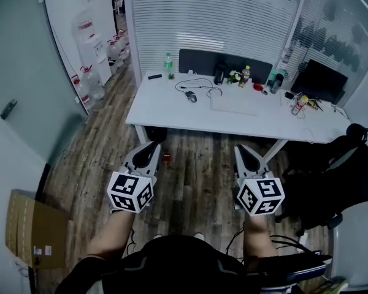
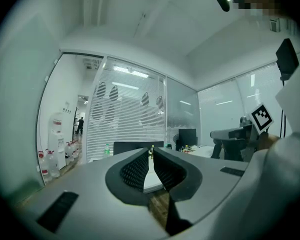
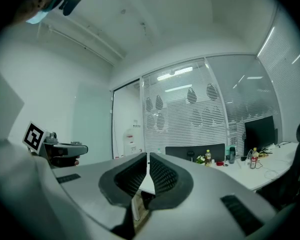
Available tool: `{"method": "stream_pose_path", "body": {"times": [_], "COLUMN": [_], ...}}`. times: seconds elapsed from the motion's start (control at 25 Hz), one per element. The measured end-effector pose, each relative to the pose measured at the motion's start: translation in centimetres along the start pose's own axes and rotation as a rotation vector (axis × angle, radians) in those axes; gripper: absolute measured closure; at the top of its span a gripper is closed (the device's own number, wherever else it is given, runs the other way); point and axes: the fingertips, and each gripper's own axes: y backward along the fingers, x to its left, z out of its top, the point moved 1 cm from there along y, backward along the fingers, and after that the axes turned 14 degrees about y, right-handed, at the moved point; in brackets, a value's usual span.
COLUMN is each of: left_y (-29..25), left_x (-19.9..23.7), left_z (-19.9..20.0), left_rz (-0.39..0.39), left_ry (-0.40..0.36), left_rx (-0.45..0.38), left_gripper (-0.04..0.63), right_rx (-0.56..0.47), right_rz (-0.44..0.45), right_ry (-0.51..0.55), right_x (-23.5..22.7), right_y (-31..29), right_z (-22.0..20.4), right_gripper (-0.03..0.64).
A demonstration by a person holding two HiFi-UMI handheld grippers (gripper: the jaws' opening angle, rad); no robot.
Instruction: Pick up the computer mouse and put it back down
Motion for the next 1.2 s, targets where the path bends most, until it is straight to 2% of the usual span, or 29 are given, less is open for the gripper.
{"method": "stream_pose_path", "body": {"times": [0.08,0.2,0.24,0.4,0.44,0.68,1.2], "left_y": [-0.2,-0.4,-0.5,-1.3,-1.4,-2.5,-6.6], "left_x": [-0.1,-0.4,-0.7,-1.9,-2.1,-2.7,-5.5], "left_z": [-0.2,-0.2,-0.2,-0.5,-0.6,-1.2,-2.2], "left_rz": [0.013,0.010,-0.002,-0.063,-0.066,-0.081,-0.062], "left_ry": [-0.003,0.010,0.011,0.000,-0.008,-0.030,-0.024], "left_rx": [0.013,0.003,0.001,0.020,0.022,0.023,0.022], "left_gripper": [0.563,0.553,0.527,0.315,0.302,0.262,0.259], "right_rx": [-0.013,-0.033,-0.034,-0.021,-0.019,-0.013,-0.018], "right_rz": [0.018,0.044,0.045,0.048,0.049,0.045,0.078], "right_ry": [0.003,0.005,0.006,0.001,-0.001,0.001,-0.005], "right_x": [0.0,-0.2,-0.4,-1.0,-1.2,-2.2,-7.1], "right_y": [0.1,0.2,0.2,-0.3,-0.4,-1.0,-0.8], "right_z": [0.1,0.3,0.3,0.1,-0.1,-0.6,-2.2], "right_gripper": [0.582,0.499,0.481,0.381,0.354,0.282,0.272]}}
